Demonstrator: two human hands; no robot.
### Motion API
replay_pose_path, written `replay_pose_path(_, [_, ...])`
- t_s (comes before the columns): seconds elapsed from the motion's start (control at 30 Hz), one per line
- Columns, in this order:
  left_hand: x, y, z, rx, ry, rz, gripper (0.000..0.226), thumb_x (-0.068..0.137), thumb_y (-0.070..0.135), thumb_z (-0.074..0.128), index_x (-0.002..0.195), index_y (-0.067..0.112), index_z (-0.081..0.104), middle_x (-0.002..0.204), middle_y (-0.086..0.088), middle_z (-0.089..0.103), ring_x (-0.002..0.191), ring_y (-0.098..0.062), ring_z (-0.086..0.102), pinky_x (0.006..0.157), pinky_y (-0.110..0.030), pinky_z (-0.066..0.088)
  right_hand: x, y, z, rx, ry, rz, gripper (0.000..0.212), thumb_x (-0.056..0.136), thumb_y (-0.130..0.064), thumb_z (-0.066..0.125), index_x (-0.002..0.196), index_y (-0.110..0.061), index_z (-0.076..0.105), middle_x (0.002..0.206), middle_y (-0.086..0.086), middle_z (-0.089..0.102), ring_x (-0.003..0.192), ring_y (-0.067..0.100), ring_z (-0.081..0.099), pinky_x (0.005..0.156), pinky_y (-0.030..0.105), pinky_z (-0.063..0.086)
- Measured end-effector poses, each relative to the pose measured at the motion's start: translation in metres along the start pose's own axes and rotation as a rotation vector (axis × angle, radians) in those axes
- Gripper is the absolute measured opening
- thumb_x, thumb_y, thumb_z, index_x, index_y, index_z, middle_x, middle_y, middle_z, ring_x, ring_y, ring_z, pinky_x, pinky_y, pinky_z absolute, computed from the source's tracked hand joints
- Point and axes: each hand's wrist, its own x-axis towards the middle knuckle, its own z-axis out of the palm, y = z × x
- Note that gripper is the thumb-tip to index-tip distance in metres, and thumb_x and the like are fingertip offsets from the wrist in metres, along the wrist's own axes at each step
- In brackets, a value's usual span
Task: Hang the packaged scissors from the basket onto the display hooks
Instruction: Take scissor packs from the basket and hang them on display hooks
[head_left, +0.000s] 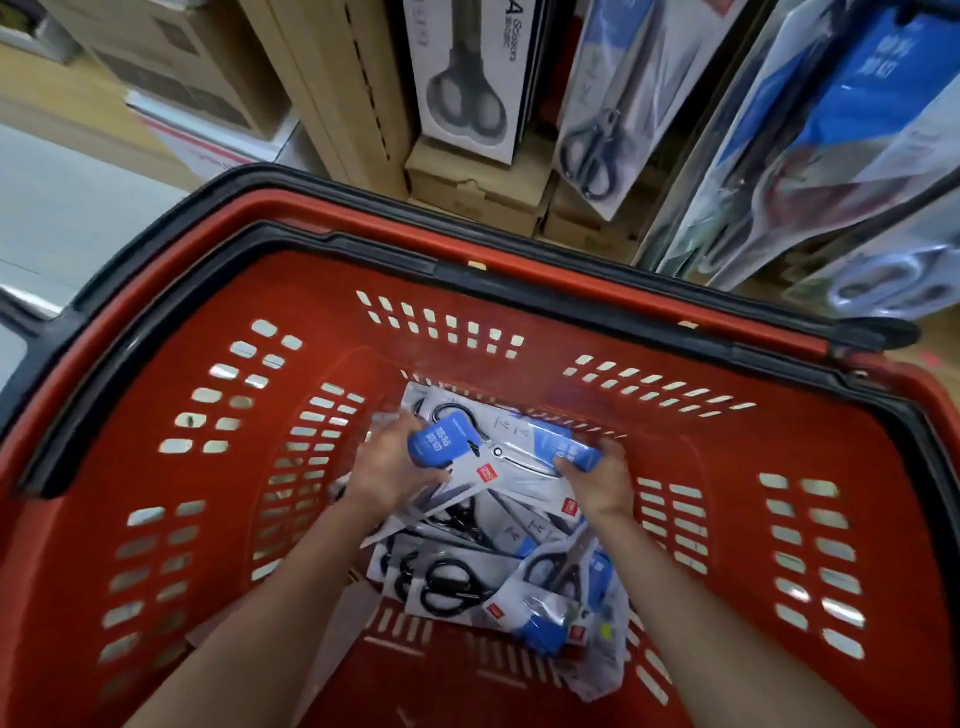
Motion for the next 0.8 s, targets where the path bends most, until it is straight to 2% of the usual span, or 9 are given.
replay_pose_path(0.13, [-0.009,0.006,-0.007,0.067,-0.202,0.093,0.030,0.070,0.029,0.083,0.093,0.021,0.065,0.090,0.000,0.069,0.083,-0.015,0.062,0.066,-0.023,0.045,-0.007,0.003,-0.013,-0.110,-0.292,-0.034,0.049,0.078,-0.030,0.077,0.114,0.001,0.063,0.104,0.011,0.066,0.094,0.028,0.064,0.082,0.039,0.050])
replay_pose_path(0.23, [-0.020,0.006,-0.016,0.083,-0.191,0.136,0.024,0.078,0.028,0.076,0.068,0.029,0.055,0.071,0.009,0.059,0.069,-0.010,0.055,0.057,-0.018,0.035,-0.014,-0.009,-0.032,-0.331,-0.419,-0.155,0.025,0.081,-0.036,0.072,0.088,-0.012,0.069,0.076,-0.001,0.058,0.079,0.017,0.056,0.058,0.021,0.039])
replay_pose_path(0.3, [-0.027,0.004,-0.021,0.002,-0.131,0.131,0.030,0.081,0.023,0.074,0.062,0.028,0.051,0.066,0.007,0.055,0.069,-0.014,0.053,0.060,-0.024,0.035,-0.024,-0.026,-0.047,-0.454,-0.386,-0.263,0.016,0.084,-0.039,0.069,0.085,-0.024,0.066,0.082,-0.007,0.063,0.087,0.018,0.059,0.063,0.017,0.040])
replay_pose_path(0.37, [-0.036,0.005,-0.027,-0.095,-0.052,0.115,0.028,0.083,0.019,0.071,0.062,0.024,0.053,0.066,0.004,0.057,0.069,-0.016,0.054,0.060,-0.024,0.036,-0.036,-0.045,-0.058,-0.509,-0.329,-0.387,0.040,0.085,-0.041,0.067,0.116,-0.017,0.065,0.117,0.001,0.066,0.106,0.022,0.062,0.085,0.026,0.045])
replay_pose_path(0.4, [-0.041,0.007,-0.030,-0.146,-0.008,0.104,0.027,0.084,0.016,0.070,0.063,0.022,0.055,0.066,0.004,0.057,0.067,-0.015,0.054,0.059,-0.022,0.038,-0.045,-0.055,-0.064,-0.519,-0.285,-0.434,0.046,0.085,-0.041,0.067,0.123,-0.015,0.062,0.122,0.004,0.065,0.107,0.022,0.062,0.088,0.027,0.044])
replay_pose_path(0.5, [-0.054,0.017,-0.041,-0.366,0.079,0.100,0.017,0.086,0.007,0.067,0.071,0.015,0.061,0.069,0.006,0.061,0.064,-0.007,0.054,0.054,-0.008,0.039,-0.076,-0.083,-0.084,-0.507,-0.250,-0.579,0.040,0.088,-0.035,0.064,0.122,-0.013,0.062,0.105,0.007,0.071,0.094,0.023,0.067,0.080,0.026,0.046])
replay_pose_path(0.63, [-0.070,0.028,-0.055,-0.580,0.145,0.136,0.008,0.088,0.009,0.064,0.083,0.015,0.067,0.075,0.007,0.065,0.065,-0.004,0.057,0.060,-0.016,0.045,-0.117,-0.103,-0.115,-0.579,-0.191,-0.730,0.030,0.092,-0.034,0.057,0.110,-0.011,0.065,0.099,0.006,0.070,0.095,0.025,0.065,0.085,0.033,0.048])
replay_pose_path(0.73, [-0.081,0.033,-0.064,-0.628,0.177,0.176,0.018,0.093,0.019,0.059,0.076,0.016,0.062,0.066,0.000,0.049,0.060,-0.013,0.042,0.055,-0.024,0.034,-0.138,-0.105,-0.146,-0.572,-0.126,-0.759,0.023,0.093,-0.034,0.055,0.081,-0.015,0.060,0.072,-0.002,0.061,0.081,0.023,0.063,0.069,0.031,0.042])
replay_pose_path(0.8, [-0.086,0.035,-0.068,-0.612,0.205,0.211,0.021,0.095,0.023,0.056,0.079,0.009,0.058,0.075,-0.008,0.048,0.069,-0.016,0.042,0.059,-0.028,0.032,-0.146,-0.103,-0.171,-0.534,-0.096,-0.762,0.023,0.092,-0.033,0.055,0.073,-0.022,0.052,0.071,-0.003,0.060,0.080,0.022,0.061,0.066,0.030,0.036])
